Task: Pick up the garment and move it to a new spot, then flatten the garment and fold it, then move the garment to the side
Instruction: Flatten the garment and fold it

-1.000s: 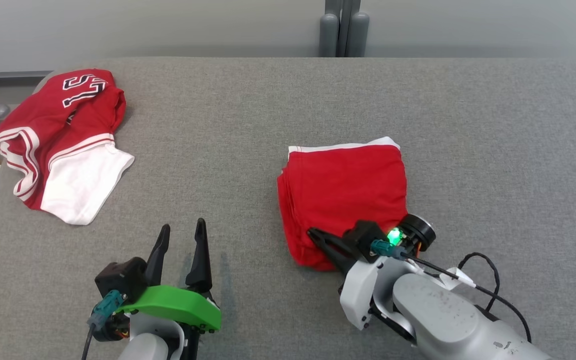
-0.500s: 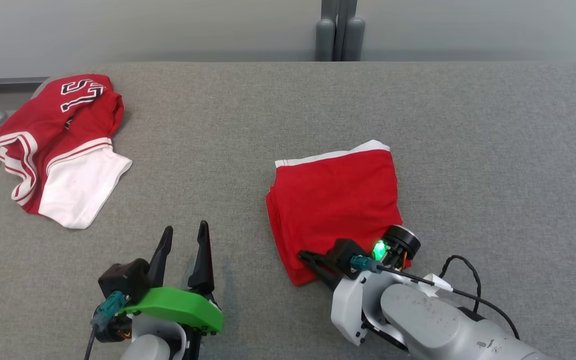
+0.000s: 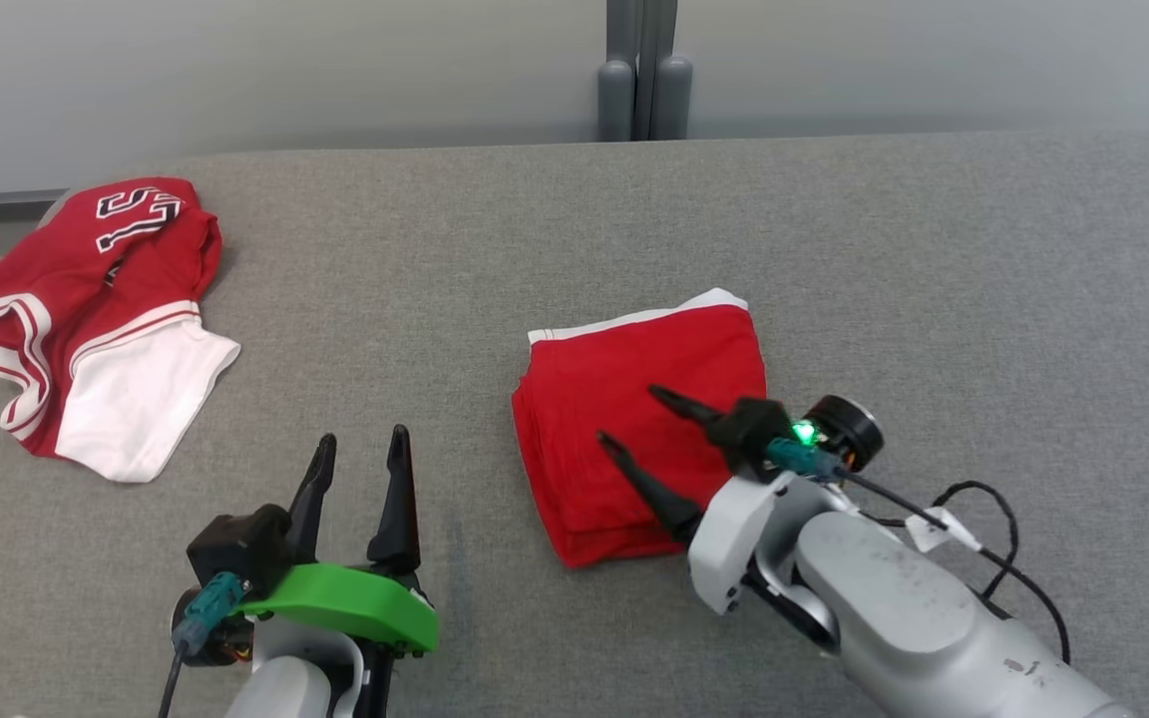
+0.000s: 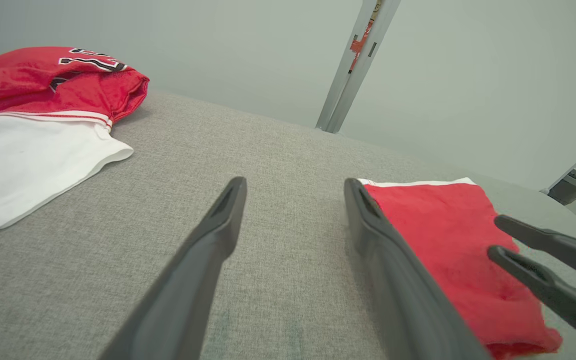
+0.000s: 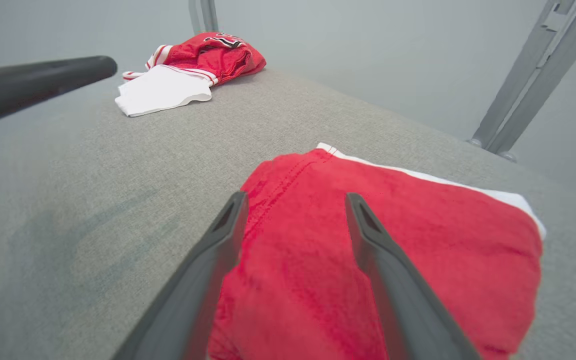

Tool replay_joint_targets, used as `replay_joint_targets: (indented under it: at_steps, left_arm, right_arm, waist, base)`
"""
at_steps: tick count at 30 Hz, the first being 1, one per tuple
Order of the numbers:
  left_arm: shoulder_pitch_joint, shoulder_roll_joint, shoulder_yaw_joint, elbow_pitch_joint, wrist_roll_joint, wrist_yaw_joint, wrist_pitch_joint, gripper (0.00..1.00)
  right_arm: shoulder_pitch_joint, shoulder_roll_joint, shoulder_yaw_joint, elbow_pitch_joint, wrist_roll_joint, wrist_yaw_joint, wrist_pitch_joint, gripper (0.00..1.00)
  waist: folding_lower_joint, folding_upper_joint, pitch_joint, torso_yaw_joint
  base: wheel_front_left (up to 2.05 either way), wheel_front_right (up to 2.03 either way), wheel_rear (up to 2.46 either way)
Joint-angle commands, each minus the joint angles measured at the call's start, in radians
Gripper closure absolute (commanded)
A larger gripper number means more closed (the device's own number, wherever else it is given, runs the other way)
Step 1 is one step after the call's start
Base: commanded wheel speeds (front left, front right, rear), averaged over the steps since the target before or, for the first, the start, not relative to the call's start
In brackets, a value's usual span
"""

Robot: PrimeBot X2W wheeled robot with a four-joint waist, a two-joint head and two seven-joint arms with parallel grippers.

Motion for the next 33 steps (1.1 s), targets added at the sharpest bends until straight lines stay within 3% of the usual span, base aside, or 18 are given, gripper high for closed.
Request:
replay_joint_targets:
  at_steps: [1, 10, 16, 22, 33]
  left_arm:
    - [-0.015, -0.002, 0.009, -0.004, 0.015, -0.005, 0.0, 0.0]
    - [0.028, -0.021, 0.058, 0.013, 0.087, -0.022, 0.0, 0.0]
    - [0.079, -0.04, 0.115, 0.019, 0.12, -0.035, 0.0, 0.0]
    - [0.139, -0.054, 0.156, 0.023, 0.14, -0.05, 0.0, 0.0]
    - [0.186, -0.075, 0.2, 0.027, 0.159, -0.072, 0.0, 0.0]
  right_arm:
    - [0.033, -0.009, -0.054, -0.015, -0.015, -0.001, -0.004, 0.0]
    - [0.222, 0.009, -0.464, -0.132, -0.142, -0.001, -0.004, 0.0]
    - [0.375, 0.041, -0.678, -0.231, -0.209, -0.001, -0.004, 0.0]
    - [0.489, 0.053, -0.791, -0.314, -0.219, -0.001, -0.004, 0.0]
    - [0.57, 0.053, -0.813, -0.368, -0.173, -0.001, -0.004, 0.0]
  waist:
    - [0.0, 0.0, -0.014, -0.011]
    - [0.0, 0.0, -0.051, -0.047]
    - [0.0, 0.0, -0.072, -0.056]
    - [0.0, 0.0, -0.093, -0.058]
    - [0.0, 0.0, -0.104, -0.067]
  base:
    - [0.0, 0.0, 0.0]
    - [0.0, 0.0, 0.0]
    - [0.0, 0.0, 0.0]
    - [0.0, 0.0, 0.0]
    - [0.0, 0.0, 0.0]
